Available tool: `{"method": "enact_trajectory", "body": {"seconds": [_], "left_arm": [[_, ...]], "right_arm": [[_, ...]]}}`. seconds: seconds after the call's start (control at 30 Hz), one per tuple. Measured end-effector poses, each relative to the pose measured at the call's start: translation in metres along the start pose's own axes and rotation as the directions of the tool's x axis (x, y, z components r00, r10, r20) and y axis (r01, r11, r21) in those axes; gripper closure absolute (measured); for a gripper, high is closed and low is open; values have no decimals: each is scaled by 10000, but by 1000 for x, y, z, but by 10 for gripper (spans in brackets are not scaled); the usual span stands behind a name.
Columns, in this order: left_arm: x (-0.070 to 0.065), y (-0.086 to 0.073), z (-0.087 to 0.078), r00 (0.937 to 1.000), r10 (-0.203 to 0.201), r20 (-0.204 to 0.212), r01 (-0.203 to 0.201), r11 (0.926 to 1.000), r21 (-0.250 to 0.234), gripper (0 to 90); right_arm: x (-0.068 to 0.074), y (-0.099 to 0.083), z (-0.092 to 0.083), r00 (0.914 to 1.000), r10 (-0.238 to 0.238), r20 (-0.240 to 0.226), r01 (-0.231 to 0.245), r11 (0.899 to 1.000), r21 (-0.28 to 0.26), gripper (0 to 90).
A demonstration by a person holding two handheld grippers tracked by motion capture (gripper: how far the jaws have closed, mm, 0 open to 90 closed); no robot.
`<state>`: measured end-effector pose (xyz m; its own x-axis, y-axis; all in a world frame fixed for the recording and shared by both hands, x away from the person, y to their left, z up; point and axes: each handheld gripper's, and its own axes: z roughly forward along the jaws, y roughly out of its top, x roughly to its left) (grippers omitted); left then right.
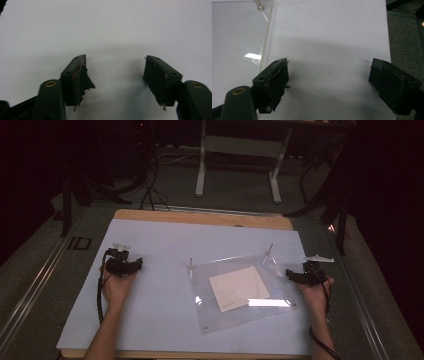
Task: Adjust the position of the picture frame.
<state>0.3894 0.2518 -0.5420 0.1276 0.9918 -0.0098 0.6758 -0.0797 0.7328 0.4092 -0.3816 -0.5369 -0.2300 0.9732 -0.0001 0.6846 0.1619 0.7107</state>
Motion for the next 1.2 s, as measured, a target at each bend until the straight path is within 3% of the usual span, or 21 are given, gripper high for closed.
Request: {"method": "enact_trajectory", "body": {"seconds": [0.07,0.13,0.2,0.27,0.4,0.5,0.57,0.73,0.9,1.2], "left_arm": [[0,0,-2,9998,-161,116,161,9999,-23,462],[1,0,-4,9977,-223,644,228,9997,-77,505],[1,0,-4,9977,-223,644,228,9997,-77,511],[-3,0,-8,9960,148,886,-126,9996,-250,524],[-8,0,-12,9922,253,1217,-233,9996,-172,609],[-14,-1,-14,9925,758,957,-740,9970,-218,619],[-17,0,-17,9909,947,955,-913,9950,-400,621],[-21,5,-28,9875,786,1367,-686,9947,-763,591],[-24,7,-36,9847,737,1578,-589,9936,-962,588],[-33,9,-39,9800,1187,1596,-1032,9894,-1023,580]], "right_arm": [[0,-1,0,10000,-18,14,18,10000,-37,158],[1,-1,0,10000,-37,40,37,10000,-23,159],[1,-1,-1,10000,-28,45,28,10000,-47,159],[1,-1,-1,10000,-30,66,31,10000,-50,161],[2,0,-1,9999,2,121,-2,10000,39,176],[2,-2,-2,9999,-141,22,142,9997,-182,215],[4,-3,-4,9992,-357,-151,352,9990,-287,288],[10,0,-7,9960,-810,-370,792,9957,-482,430],[17,5,-9,9911,-1135,-688,1079,9908,-813,453],[20,20,-9,9743,-1767,-1398,1573,9776,-1399,504]]}}
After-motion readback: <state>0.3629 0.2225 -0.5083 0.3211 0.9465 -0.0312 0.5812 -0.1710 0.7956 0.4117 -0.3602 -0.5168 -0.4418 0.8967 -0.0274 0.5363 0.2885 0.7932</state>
